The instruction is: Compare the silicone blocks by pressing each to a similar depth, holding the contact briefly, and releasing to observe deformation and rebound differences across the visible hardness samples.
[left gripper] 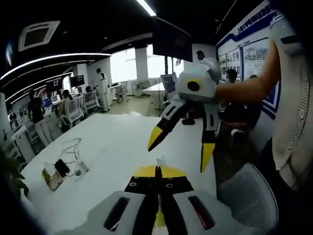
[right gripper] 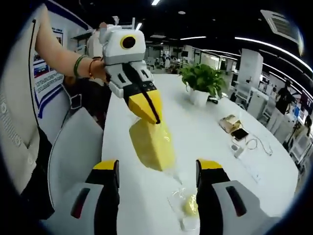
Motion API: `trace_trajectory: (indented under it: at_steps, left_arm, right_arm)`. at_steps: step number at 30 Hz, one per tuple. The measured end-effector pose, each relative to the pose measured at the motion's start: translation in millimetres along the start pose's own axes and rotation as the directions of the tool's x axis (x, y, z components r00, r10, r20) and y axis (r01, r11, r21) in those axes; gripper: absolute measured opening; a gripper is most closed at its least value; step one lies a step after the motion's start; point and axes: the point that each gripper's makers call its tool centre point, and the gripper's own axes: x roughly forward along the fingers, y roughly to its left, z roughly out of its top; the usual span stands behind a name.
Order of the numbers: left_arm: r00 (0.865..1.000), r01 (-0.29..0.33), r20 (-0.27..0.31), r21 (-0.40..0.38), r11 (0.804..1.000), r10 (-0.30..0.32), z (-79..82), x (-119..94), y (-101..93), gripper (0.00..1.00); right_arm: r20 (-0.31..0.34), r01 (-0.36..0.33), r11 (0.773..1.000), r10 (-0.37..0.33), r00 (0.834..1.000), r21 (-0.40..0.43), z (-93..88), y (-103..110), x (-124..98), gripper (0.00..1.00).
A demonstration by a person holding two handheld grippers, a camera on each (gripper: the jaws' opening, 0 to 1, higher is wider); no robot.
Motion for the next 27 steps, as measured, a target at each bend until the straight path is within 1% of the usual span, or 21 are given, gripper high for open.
trace_trajectory:
  at_steps: [3,5,6,12,17,19,20,24,27]
  left_arm:
    - [1.000,0.027,-0.006,0.021,0.999,-0.027,4.4,3.1,-3.4,0.00]
    - [0.999,0.034,-0.005,0.036,0.999,-0.034,6.5,4.7,-4.2,0.00]
    - [0.999,0.048,-0.008,0.035,0.998,-0.048,7.7,5.9,-5.6,0.00]
    - [0.997,0.071,-0.002,0.054,0.996,-0.071,13.7,10.8,-6.2,0.00]
    - [0.996,0.092,0.002,0.074,0.993,-0.092,17.9,14.5,-7.1,0.00]
    - [0.995,0.100,0.007,0.081,0.992,-0.101,19.6,15.9,-7.9,0.00]
    - [0.993,0.119,0.010,0.072,0.990,-0.120,20.7,16.8,-10.0,0.00]
    - [0.992,0.126,0.015,0.082,0.989,-0.128,22.9,18.7,-9.1,0.00]
    - [0.990,0.135,0.031,0.089,0.987,-0.138,29.4,19.0,-10.5,0.00]
  right_arm:
    - [-0.027,-0.033,0.999,0.032,0.999,-0.031,2.4,-0.2,7.4,0.59]
    - [-0.036,-0.045,0.998,0.043,0.998,-0.043,3.3,-0.8,10.8,0.59]
    - [-0.039,-0.054,0.997,0.053,0.998,-0.045,4.4,-0.6,12.9,0.59]
    - [-0.074,-0.123,0.990,0.117,0.990,-0.074,4.1,4.5,22.1,0.58]
    - [-0.101,-0.152,0.984,0.142,0.985,-0.095,2.6,3.0,28.2,0.58]
    - [-0.109,-0.170,0.981,0.160,0.981,-0.089,2.5,1.9,31.1,0.58]
    - [-0.115,-0.179,0.979,0.168,0.979,-0.094,2.1,1.1,33.1,0.57]
    - [-0.149,-0.226,0.969,0.210,0.966,-0.101,-1.5,3.4,38.6,0.53]
    - [-0.170,-0.251,0.963,0.231,0.958,-0.102,-3.2,4.4,42.7,0.50]
